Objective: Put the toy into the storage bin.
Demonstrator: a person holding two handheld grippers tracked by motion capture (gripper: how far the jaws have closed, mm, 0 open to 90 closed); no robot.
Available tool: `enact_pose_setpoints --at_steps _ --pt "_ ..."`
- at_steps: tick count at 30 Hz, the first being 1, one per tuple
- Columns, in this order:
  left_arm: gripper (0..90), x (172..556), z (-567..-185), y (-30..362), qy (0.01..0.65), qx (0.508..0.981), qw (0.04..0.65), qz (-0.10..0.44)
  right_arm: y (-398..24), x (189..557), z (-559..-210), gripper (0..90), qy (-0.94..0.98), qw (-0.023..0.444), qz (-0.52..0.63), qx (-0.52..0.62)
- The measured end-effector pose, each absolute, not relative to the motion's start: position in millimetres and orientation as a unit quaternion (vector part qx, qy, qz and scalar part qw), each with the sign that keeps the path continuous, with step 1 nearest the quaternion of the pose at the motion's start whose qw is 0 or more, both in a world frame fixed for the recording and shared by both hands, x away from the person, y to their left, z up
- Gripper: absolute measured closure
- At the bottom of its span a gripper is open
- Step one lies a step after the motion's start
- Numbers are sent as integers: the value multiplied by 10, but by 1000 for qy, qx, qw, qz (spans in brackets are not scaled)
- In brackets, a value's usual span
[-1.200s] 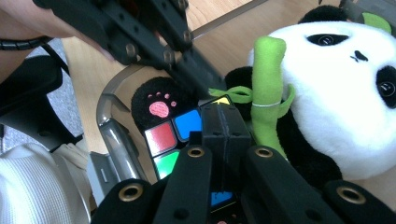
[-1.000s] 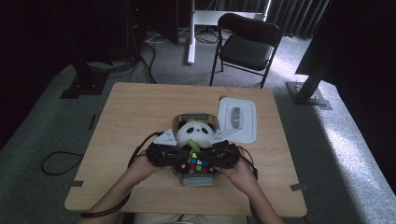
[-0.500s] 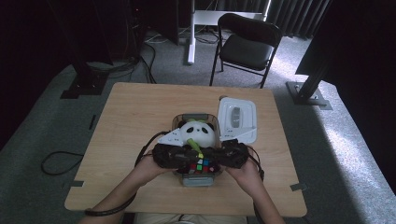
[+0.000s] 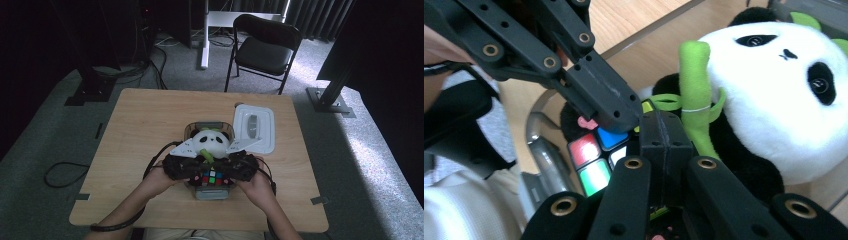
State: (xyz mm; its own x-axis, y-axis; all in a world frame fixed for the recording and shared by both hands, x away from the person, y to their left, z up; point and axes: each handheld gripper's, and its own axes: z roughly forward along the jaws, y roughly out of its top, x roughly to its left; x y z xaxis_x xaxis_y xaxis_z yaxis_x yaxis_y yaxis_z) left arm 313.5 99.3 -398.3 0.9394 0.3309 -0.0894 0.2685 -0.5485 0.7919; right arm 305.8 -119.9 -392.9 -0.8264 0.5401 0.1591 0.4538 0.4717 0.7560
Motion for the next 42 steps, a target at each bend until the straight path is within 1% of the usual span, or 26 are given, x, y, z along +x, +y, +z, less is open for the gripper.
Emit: enact_pose_setpoints --at_steps 5,7,11,14,18,19,21,22,23,24,25,26,28,29,30,31,33,34,35,36,38,39,41,42 --pt "900 3165 -4040 954 162 891 423 38 -1174 3094 -3986 900 863 47 410 292" --pt "900 3170 -4047 933 156 896 414 43 -1135 3090 -4009 900 871 62 389 294" --pt "900 3173 -4049 932 151 898 410 45 -1173 3112 -4045 900 863 41 403 302" --pt "900 3174 -4038 956 159 892 421 41 -1169 3097 -4041 900 861 45 407 303" --pt "900 3207 -3998 1036 173 873 456 6 -1200 3062 -3969 900 852 49 427 300" --pt "900 3207 -3984 1049 173 872 459 4 -1205 3047 -3952 876 850 51 431 298" --pt "900 3215 -3951 1079 176 868 464 4 -1236 3040 -3919 710 843 56 437 307" --pt "900 3221 -3940 1087 175 869 463 4 -1267 3052 -3904 636 840 47 442 310" --pt "899 3222 -3930 1091 175 868 465 4 -1283 3062 -3898 622 839 42 444 311" --pt "882 3225 -3920 1096 176 868 465 4 -1302 3069 -3890 582 838 40 445 314" --pt "866 3225 -3917 1095 176 868 464 5 -1320 3078 -3884 515 835 38 449 316" --pt "852 3223 -3917 1094 177 867 466 4 -1339 3084 -3880 485 831 35 454 319" --pt "795 3223 -3922 1095 179 866 467 4 -1390 3095 -3878 418 819 38 465 333" --pt "751 3224 -3926 1099 180 864 471 2 -1408 3105 -3882 403 818 35 466 336" --pt "685 3225 -3928 1102 181 863 472 2 -1446 3113 -3885 394 811 40 469 347" --pt "665 3226 -3927 1111 182 863 471 8 -1475 3112 -3884 398 805 48 475 353" --pt "579 3230 -3928 1119 184 862 473 9 -1511 3112 -3880 388 800 53 479 358" --pt "579 3246 -3925 1149 189 859 475 16 -1544 3109 -3874 389 794 63 481 365" --pt "490 3252 -3923 1164 191 859 475 18 -1624 3115 -3865 343 787 78 487 371" --pt "462 3259 -3919 1181 195 857 477 25 -1656 3118 -3864 302 782 86 486 381" --pt "382 3277 -3916 1211 199 856 477 29 -1721 3137 -3870 294 775 92 487 391" --pt "359 3290 -3914 1229 205 854 477 30 -1756 3146 -3875 262 769 95 493 395" --pt "272 3319 -3921 1261 209 854 475 33 -1810 3170 -3883 180 764 98 494 404" --pt "265 3336 -3927 1279 211 852 477 33 -1828 3173 -3890 150 762 108 492 407"
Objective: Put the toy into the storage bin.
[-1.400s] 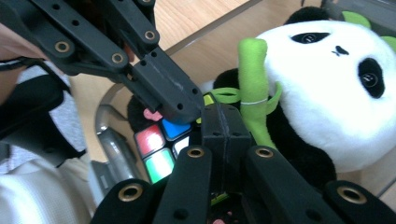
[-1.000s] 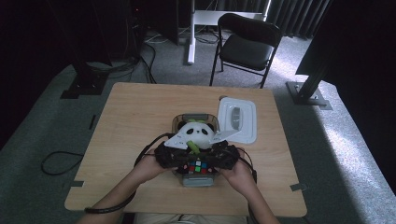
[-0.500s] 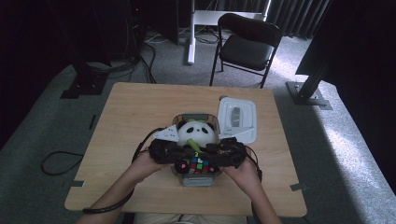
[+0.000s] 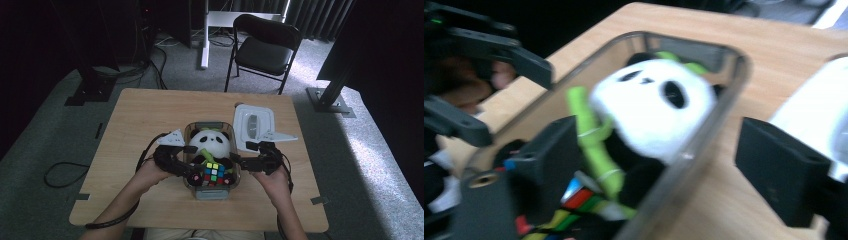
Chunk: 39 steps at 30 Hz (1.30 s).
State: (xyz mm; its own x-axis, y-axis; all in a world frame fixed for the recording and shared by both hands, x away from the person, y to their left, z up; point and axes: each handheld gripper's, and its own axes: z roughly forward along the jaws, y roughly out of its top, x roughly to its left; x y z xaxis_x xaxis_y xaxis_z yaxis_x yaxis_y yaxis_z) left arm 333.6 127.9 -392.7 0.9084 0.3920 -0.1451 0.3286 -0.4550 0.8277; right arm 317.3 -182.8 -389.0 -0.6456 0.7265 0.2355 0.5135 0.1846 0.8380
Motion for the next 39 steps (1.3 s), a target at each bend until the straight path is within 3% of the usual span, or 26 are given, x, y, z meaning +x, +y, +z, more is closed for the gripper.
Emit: enact_pose_setpoints --at_steps 7,10,11,24,39 --pt "91 3386 -3957 1373 223 849 477 43 -1947 3206 -3933 115 747 154 473 441" --pt "90 3387 -3956 1439 231 848 474 53 -1999 3233 -3954 115 744 151 471 449" --pt "5 3390 -3958 1463 234 848 472 56 -2062 3268 -3978 118 734 163 469 464" --pt "6 3483 -4184 1787 279 826 477 114 -2300 3619 -4316 117 726 189 407 521" --pt "6 3589 -4551 2082 326 805 483 110 -2334 3874 -4566 135 713 173 399 550"
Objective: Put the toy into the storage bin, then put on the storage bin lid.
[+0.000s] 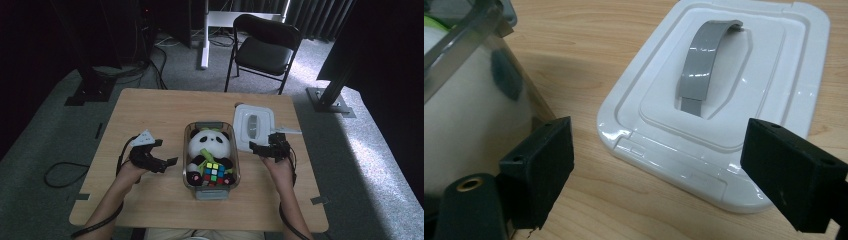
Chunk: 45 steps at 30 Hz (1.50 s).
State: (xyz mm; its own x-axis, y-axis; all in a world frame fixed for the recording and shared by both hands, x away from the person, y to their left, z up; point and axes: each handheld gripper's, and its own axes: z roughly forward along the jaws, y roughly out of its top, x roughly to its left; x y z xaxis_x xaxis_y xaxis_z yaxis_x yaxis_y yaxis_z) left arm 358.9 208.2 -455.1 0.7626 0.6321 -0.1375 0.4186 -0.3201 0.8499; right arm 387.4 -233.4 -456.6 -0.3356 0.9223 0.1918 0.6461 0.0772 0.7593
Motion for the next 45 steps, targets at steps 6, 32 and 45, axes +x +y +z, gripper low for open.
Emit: enact_pose_setpoints --at_steps 6,32,45 --pt "6 3618 -4669 2114 336 805 474 119 -2357 3980 -4608 130 706 178 397 559" --pt "5 3677 -4920 1923 326 818 460 115 -2175 4539 -4900 158 693 248 354 577" --pt "5 3695 -4953 1865 319 823 456 114 -2050 4788 -5053 403 696 276 307 587"
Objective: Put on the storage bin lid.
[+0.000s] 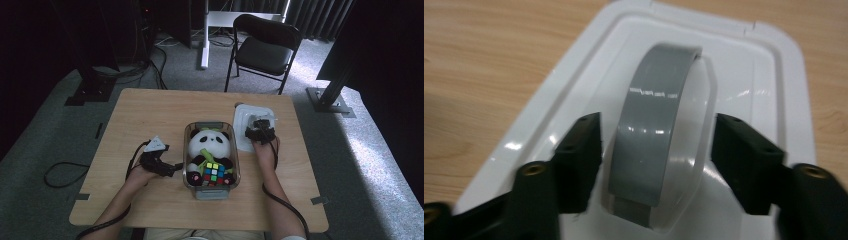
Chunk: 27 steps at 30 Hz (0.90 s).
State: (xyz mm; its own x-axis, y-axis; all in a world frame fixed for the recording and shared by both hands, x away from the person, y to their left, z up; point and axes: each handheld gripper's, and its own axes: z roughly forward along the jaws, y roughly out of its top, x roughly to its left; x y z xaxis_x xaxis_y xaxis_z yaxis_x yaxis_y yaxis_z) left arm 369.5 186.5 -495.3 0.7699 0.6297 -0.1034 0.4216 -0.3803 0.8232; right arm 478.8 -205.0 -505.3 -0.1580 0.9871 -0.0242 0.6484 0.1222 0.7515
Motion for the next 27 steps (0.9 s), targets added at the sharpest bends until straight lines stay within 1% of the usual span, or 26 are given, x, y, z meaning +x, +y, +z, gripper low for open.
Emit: enact_pose_setpoints --at_steps 3,4,5,6,9,10,11,16,27 --pt "5 3696 -4954 1857 319 823 457 115 -2054 4802 -5072 429 696 270 312 587" --pt "5 3695 -4952 1847 318 822 458 114 -2052 4803 -5076 429 696 273 311 587" --pt "5 3695 -4949 1842 317 823 457 115 -2038 4811 -5088 457 700 272 313 582" --pt "5 3695 -4947 1839 316 823 458 114 -2025 4816 -5097 462 703 278 306 579" --pt "6 3701 -4947 1832 314 825 455 116 -2014 4825 -5114 550 707 279 299 577" --pt "5 3704 -4949 1835 316 824 456 114 -2009 4818 -5110 612 705 284 298 578" --pt "5 3706 -4952 1835 317 823 457 113 -2010 4807 -5102 630 704 285 301 577" --pt "5 3705 -4951 1825 314 824 457 113 -2053 4764 -5078 668 705 274 314 574" --pt "5 3686 -4931 1796 310 824 460 115 -2192 4485 -4848 673 686 262 362 575"
